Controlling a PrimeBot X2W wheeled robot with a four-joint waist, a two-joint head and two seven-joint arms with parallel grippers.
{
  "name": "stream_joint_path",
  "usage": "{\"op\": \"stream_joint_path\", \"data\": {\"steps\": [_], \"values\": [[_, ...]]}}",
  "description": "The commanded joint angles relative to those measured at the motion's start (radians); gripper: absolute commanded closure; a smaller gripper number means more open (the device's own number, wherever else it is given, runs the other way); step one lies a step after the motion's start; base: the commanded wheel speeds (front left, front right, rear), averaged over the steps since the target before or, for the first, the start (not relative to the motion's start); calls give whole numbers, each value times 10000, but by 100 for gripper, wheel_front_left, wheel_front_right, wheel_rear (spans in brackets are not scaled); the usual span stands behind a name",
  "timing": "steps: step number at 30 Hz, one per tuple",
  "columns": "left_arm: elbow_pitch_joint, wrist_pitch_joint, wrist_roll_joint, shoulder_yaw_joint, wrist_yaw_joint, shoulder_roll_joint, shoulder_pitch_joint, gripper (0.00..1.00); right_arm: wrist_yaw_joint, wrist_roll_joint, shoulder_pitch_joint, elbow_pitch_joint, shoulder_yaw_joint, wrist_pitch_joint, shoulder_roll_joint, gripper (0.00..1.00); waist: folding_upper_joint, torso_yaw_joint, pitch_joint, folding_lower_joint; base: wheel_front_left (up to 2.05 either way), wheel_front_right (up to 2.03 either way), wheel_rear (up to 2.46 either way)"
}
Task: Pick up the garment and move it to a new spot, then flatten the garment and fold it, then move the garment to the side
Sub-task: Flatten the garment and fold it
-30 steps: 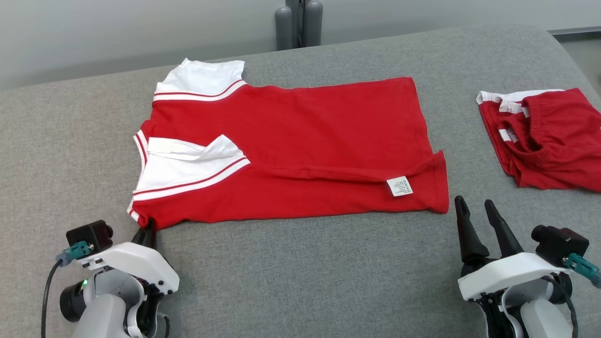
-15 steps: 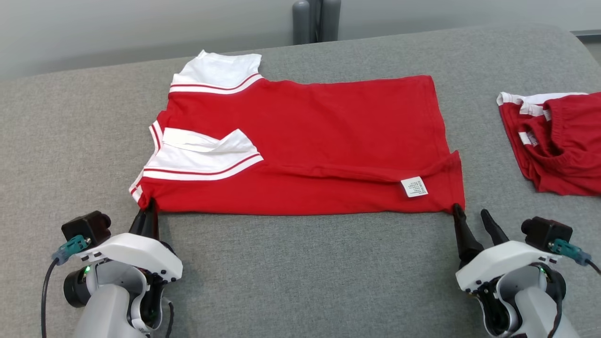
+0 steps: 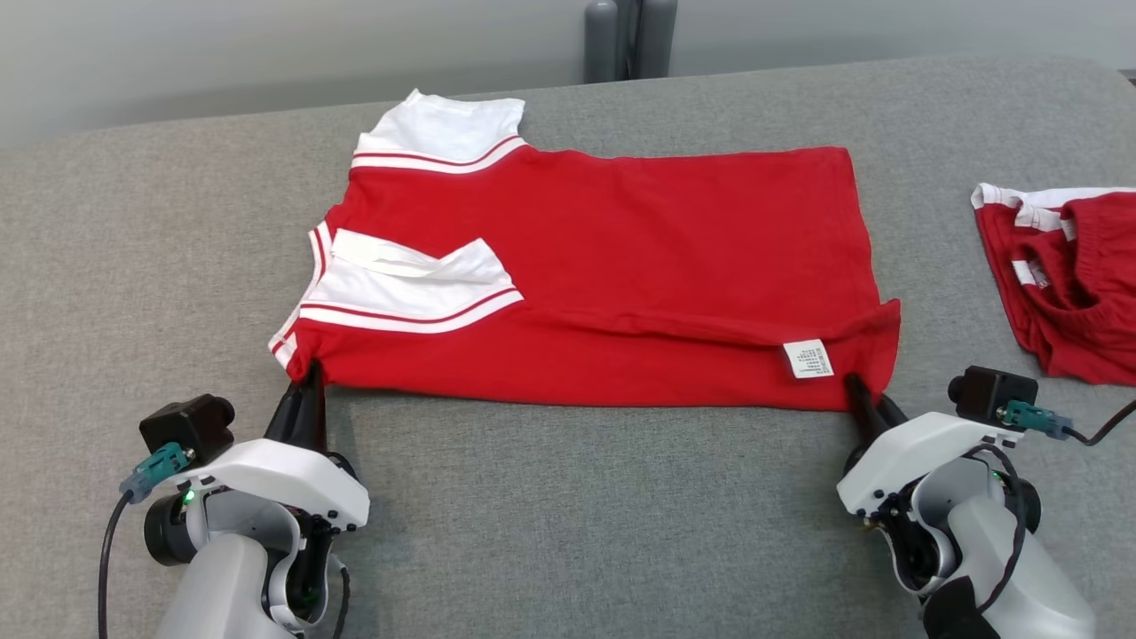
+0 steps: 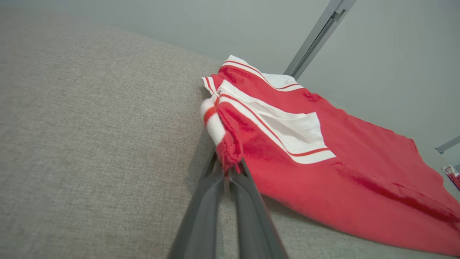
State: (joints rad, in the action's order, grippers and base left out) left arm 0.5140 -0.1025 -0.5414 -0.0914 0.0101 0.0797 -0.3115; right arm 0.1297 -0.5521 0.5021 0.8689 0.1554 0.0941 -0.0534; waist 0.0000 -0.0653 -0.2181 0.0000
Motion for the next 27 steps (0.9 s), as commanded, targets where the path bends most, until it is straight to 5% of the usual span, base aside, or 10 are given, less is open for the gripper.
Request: {"op": "stream_joint_path", "data": {"steps": [1,10,21,27], "values": [[-70,-74,61,-3,25,55,65,100,19,-32,35,98,26,80,41,100,0,12,15,0,0,0,0],[-998,-379,-30,-114,81,-6,776,100,19,-576,-429,-900,-440,52,-69,100,0,155,290,0,0,0,0],[-3851,-26,-365,-361,632,-109,3582,100,13,-922,-3378,-4965,-1541,-1842,-886,100,0,529,415,0,0,0,0],[-4739,429,-524,-757,920,-160,4677,100,13,-624,-4943,-6902,-2355,-2885,-523,100,0,706,395,0,0,0,0]]}}
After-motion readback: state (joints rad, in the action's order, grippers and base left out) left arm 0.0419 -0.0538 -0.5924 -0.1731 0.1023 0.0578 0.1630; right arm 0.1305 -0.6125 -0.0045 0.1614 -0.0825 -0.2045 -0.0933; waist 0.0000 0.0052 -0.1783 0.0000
